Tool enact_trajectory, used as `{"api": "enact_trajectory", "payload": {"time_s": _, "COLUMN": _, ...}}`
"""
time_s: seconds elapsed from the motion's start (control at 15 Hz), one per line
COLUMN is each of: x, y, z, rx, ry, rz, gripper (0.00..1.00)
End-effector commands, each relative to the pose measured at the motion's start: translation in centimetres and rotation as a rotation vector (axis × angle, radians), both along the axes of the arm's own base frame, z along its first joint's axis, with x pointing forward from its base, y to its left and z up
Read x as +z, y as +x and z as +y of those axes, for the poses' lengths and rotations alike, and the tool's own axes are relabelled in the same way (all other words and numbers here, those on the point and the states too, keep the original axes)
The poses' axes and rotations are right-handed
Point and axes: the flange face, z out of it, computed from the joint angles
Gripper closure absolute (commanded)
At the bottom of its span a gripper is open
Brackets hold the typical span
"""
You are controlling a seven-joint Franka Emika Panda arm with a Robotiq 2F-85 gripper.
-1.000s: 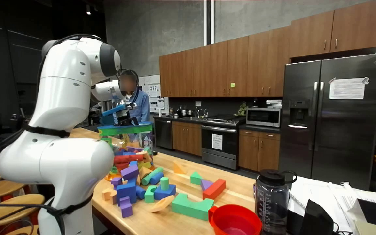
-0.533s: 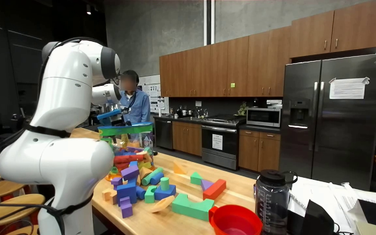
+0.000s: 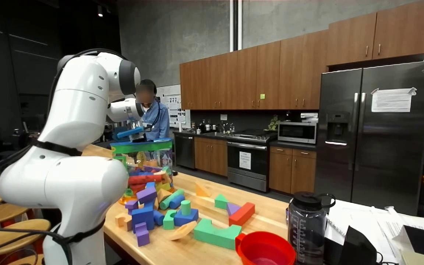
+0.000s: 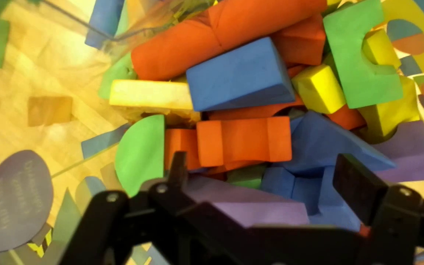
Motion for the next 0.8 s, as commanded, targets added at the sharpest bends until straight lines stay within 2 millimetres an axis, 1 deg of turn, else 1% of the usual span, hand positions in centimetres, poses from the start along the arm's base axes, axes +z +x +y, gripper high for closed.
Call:
{"api": "enact_trajectory", "payload": {"time_s": 0.0, "x": -0.2, "y": 2.0, "z": -0.3, "rx": 0.056, "ry": 0.059, "rz": -0.009, "gripper": 0.0}}
{"api": "enact_trajectory", "payload": {"time_s": 0.27, "x": -0.8, "y": 3.1, "z": 0.1, "rx": 0.117, "ry": 0.092, "rz": -0.018, "gripper": 0.0}}
{"api": "enact_trajectory", "payload": {"time_s": 0.47, "x": -0.4, "y": 3.6, "z": 0.6, "rx": 0.187, "ry": 0.158, "rz": -0.043, "gripper": 0.0}}
{"api": "enact_trajectory", "payload": {"time_s": 0.67, "x": -0.2, "y": 4.1, "z": 0.5, "rx": 0.207, "ry": 0.233, "rz": -0.056, "gripper": 0.0}}
{"api": "enact_trajectory", "payload": {"time_s": 0.73, "x": -0.7, "y": 4.0, "z": 0.4, "rx": 0.207, "ry": 0.185, "rz": -0.036, "gripper": 0.0}}
